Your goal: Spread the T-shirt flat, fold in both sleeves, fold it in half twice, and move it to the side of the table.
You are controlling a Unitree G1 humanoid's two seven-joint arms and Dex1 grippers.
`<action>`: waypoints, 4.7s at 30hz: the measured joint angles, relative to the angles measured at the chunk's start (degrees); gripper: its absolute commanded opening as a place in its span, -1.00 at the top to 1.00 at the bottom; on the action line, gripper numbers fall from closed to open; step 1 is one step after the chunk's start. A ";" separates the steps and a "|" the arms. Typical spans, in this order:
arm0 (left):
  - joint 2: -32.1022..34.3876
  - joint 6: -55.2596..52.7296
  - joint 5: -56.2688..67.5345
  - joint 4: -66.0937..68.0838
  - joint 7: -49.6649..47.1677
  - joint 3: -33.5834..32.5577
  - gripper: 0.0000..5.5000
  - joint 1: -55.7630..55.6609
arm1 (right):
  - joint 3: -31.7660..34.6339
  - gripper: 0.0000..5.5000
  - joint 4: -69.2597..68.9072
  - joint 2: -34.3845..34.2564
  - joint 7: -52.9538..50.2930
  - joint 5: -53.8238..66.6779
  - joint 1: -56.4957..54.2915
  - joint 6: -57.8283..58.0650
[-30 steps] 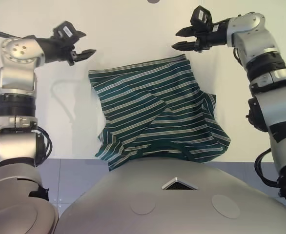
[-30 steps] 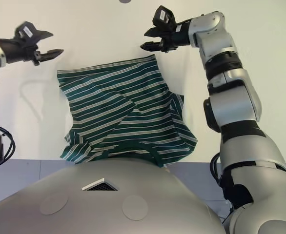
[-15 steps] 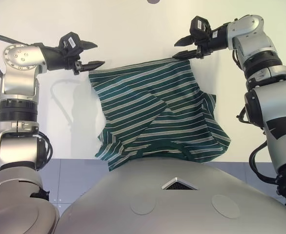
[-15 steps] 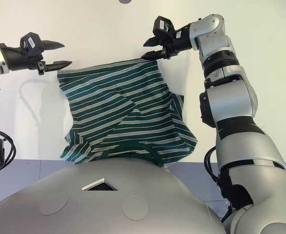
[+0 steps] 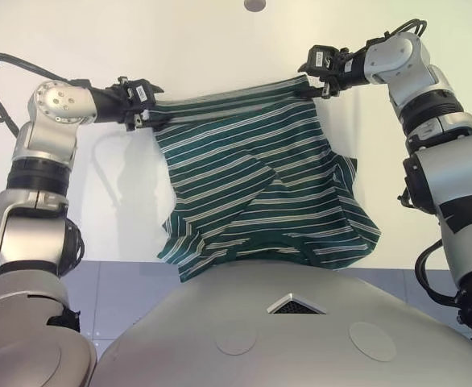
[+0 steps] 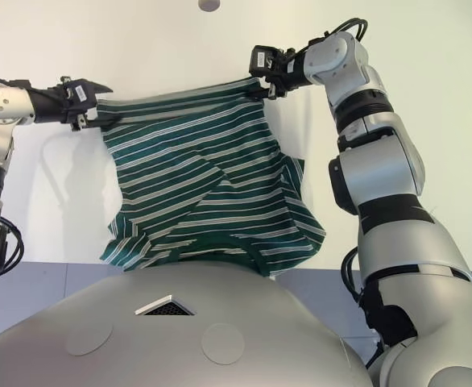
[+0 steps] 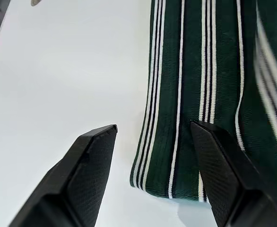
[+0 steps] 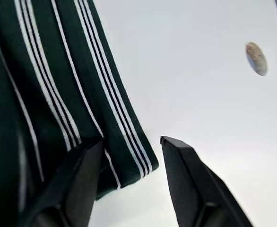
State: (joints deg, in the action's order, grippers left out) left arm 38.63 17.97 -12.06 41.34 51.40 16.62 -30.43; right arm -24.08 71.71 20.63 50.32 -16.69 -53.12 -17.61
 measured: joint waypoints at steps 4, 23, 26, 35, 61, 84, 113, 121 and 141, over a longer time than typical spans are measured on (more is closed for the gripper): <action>-5.90 6.15 -9.57 19.29 -14.68 5.56 -0.03 -12.54 | -1.35 0.18 1.72 -1.59 -9.91 -3.80 -1.46 2.73; -4.61 5.08 0.90 32.70 -19.99 -11.76 -0.03 -39.43 | 10.27 0.18 7.66 2.48 -40.63 -6.66 -9.60 11.21; -1.31 1.10 11.24 19.41 -8.92 -18.11 -0.03 -31.07 | 13.25 0.18 5.95 1.35 -33.01 -3.26 -12.63 5.39; -3.91 -25.31 33.43 -36.72 -6.04 -41.98 -0.03 34.87 | 30.98 0.18 -19.50 15.54 7.23 23.27 24.15 21.91; 6.72 -16.30 6.78 -76.68 -1.86 -25.24 -0.03 78.92 | 23.33 0.18 -84.48 23.89 10.26 29.42 67.06 35.37; 8.56 -11.31 5.84 -72.95 -2.94 -25.73 -0.03 77.77 | 20.34 0.18 -78.91 24.69 9.96 26.23 64.83 24.41; 2.95 -32.57 53.23 -76.84 -2.79 -51.30 -0.03 77.13 | 16.72 0.18 -81.98 31.40 9.61 21.91 67.76 12.78; -5.59 -46.18 50.56 -67.39 -11.41 -50.57 -0.03 83.94 | 20.63 0.18 -86.12 36.26 13.32 26.34 72.58 17.55; -22.26 -47.20 49.54 -71.94 -26.85 -38.28 0.88 76.68 | 37.95 0.18 -77.90 17.39 -2.53 52.19 69.18 44.45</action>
State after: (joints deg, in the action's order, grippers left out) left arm 16.37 -29.24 37.48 -30.59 24.55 -21.66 46.26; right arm 13.87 -6.19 38.02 47.79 35.50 16.06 26.84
